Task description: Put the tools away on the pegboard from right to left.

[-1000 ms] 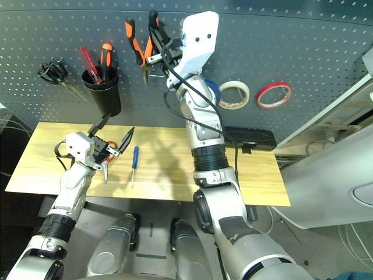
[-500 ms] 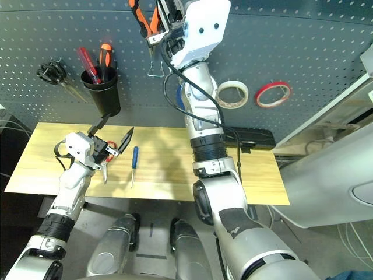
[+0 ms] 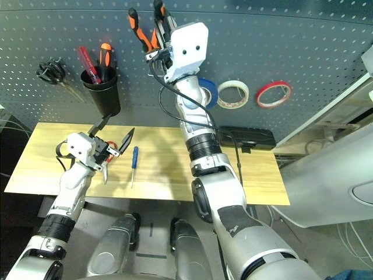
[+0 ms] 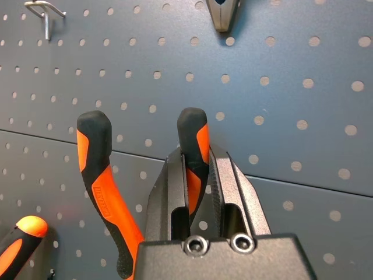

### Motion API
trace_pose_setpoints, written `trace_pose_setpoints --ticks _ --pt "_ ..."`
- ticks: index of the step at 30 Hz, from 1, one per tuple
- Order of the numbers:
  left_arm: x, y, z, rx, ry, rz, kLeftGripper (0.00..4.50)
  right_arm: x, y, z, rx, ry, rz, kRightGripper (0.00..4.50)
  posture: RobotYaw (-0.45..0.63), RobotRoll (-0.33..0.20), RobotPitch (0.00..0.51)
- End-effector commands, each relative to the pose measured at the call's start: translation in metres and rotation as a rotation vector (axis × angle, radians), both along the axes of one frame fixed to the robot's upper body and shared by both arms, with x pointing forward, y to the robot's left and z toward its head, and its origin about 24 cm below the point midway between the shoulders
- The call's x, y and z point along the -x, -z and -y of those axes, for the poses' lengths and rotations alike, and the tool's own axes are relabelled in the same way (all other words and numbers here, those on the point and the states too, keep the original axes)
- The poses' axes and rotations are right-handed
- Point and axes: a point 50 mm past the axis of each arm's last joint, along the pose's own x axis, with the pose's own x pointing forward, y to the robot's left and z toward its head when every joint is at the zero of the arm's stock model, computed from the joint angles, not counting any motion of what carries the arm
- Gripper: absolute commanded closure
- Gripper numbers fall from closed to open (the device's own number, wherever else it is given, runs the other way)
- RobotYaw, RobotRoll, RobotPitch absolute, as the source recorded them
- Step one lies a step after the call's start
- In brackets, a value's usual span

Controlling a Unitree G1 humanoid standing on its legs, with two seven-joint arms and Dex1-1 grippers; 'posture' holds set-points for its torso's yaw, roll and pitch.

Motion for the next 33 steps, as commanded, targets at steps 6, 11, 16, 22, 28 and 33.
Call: trace_pose_setpoints --ticks 6,11,16,22,28,33 --pt "0.002 0.007 0.001 -0.013 0.000 -0.028 0.00 0.000 0.009 -0.003 0.008 0.003 -0.013 4.19 0.15 0.000 0.218" --pt "0.001 0.007 0.001 -0.016 0.000 -0.029 0.00 -0.005 0.022 -0.003 -0.012 0.010 -0.078 4.19 0.15 0.000 0.217" --pt "0.001 0.007 0.000 -0.021 -0.001 -0.030 0.00 -0.014 0.039 0.001 -0.045 0.046 -0.210 4.19 0.16 0.000 0.216" --pt "0.001 0.008 0.000 -0.027 -0.001 -0.032 0.00 -0.020 0.050 0.002 -0.075 0.049 -0.324 4.19 0.15 0.000 0.215" --pt "0.001 0.008 0.001 -0.028 0.003 -0.031 0.00 -0.008 0.039 -0.001 -0.062 -0.016 -0.254 2.22 0.15 0.000 0.216" --pt "0.001 0.009 0.001 -0.032 0.004 -0.033 0.00 0.015 0.039 -0.002 -0.010 -0.084 -0.192 0.51 0.15 0.000 0.218"
